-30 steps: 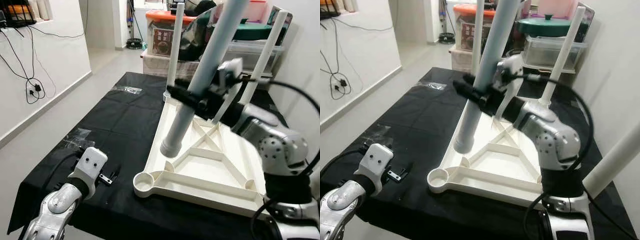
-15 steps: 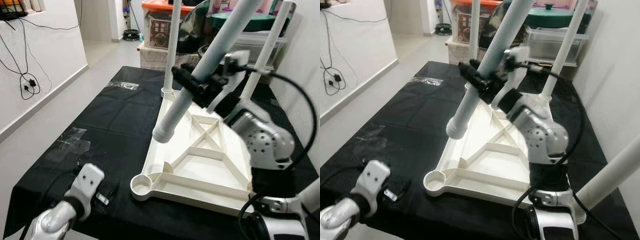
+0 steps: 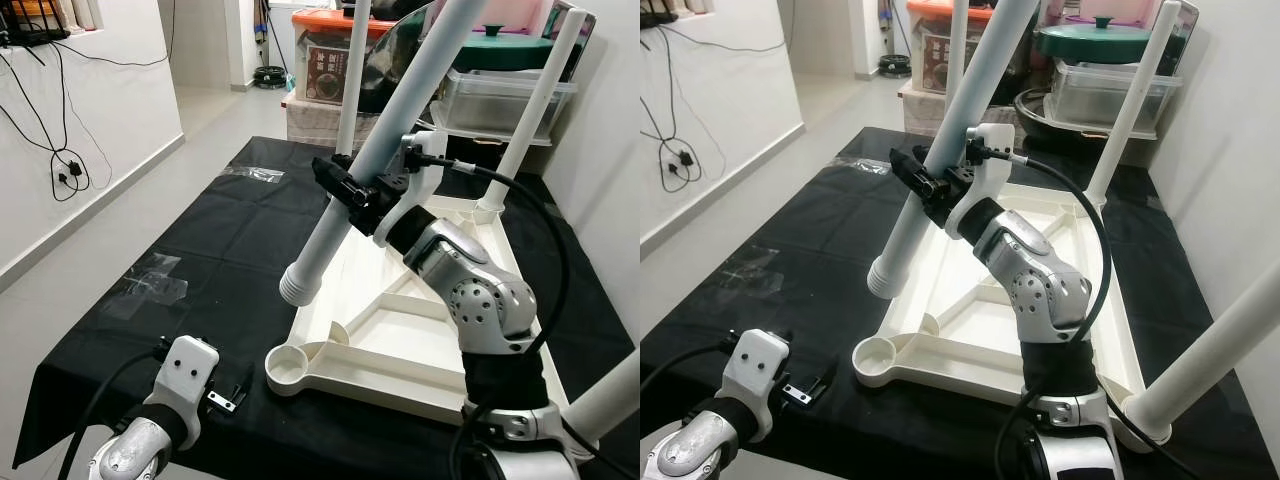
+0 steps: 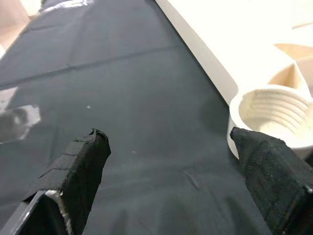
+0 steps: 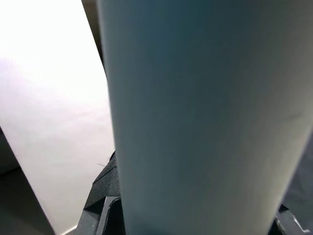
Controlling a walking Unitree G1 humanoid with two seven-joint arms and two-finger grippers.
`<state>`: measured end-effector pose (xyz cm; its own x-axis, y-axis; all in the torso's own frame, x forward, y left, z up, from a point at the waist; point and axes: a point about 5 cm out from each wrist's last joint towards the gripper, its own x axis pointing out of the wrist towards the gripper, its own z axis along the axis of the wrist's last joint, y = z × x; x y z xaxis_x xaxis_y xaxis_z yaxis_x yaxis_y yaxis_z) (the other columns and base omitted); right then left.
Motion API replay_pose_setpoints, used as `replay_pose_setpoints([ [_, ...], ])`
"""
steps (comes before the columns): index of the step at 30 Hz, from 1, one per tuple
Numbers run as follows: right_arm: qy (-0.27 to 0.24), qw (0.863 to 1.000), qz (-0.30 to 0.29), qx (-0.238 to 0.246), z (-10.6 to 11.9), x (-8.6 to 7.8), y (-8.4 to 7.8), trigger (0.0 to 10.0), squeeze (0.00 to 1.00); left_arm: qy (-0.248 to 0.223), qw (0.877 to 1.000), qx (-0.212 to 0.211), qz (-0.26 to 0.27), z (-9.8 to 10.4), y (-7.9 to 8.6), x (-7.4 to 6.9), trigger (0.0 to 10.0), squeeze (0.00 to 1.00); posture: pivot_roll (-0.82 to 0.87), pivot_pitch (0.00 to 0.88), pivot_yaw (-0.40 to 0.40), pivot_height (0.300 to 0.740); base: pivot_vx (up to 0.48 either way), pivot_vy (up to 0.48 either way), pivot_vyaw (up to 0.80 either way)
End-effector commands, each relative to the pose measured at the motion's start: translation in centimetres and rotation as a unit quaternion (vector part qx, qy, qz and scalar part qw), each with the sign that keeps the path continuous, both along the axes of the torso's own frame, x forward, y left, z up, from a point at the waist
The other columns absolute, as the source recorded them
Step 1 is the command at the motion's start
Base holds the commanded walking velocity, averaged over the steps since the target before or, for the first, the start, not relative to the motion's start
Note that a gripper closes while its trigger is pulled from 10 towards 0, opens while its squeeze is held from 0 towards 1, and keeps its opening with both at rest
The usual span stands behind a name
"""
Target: Building children table
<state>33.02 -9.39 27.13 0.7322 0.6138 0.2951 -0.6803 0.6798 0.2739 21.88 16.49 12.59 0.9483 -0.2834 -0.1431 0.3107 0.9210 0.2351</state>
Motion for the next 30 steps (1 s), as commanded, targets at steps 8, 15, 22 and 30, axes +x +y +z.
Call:
replay_pose_setpoints([
  [8, -0.015, 1.000, -0.008, 0.007, 0.37, -0.26, 0.70, 0.0, 0.00, -0.013, 1.000, 0.005, -0.003, 0.13, -0.65, -0.22, 10.0, 0.00, 0.09, 0.000, -0.073, 0.740, 0.000, -0.240, 0.80],
  [15, -0.003, 1.000, -0.001, 0.026, 0.58, -0.10, 0.91, 0.0, 0.00, -0.011, 1.000, -0.005, 0.009, -0.05, -0.49, -0.36, 10.0, 0.00, 0.09, 0.000, -0.076, 0.740, 0.000, -0.129, 0.23],
  [22, 0.000, 0.999, -0.008, 0.032, 0.91, 0.29, 0.78, 0.0, 0.00, -0.010, 1.000, -0.008, 0.011, -0.17, -0.48, -0.35, 10.0, 0.00, 0.09, 0.000, -0.078, 0.740, 0.000, 0.000, 0.00],
  [30, 0.005, 0.999, -0.011, 0.035, 0.83, 0.30, 0.77, 0.0, 0.00, -0.006, 1.000, -0.010, 0.011, -0.38, -0.75, -0.43, 10.0, 0.00, 0.08, 0.000, -0.079, 0.740, 0.000, 0.000, 0.00],
])
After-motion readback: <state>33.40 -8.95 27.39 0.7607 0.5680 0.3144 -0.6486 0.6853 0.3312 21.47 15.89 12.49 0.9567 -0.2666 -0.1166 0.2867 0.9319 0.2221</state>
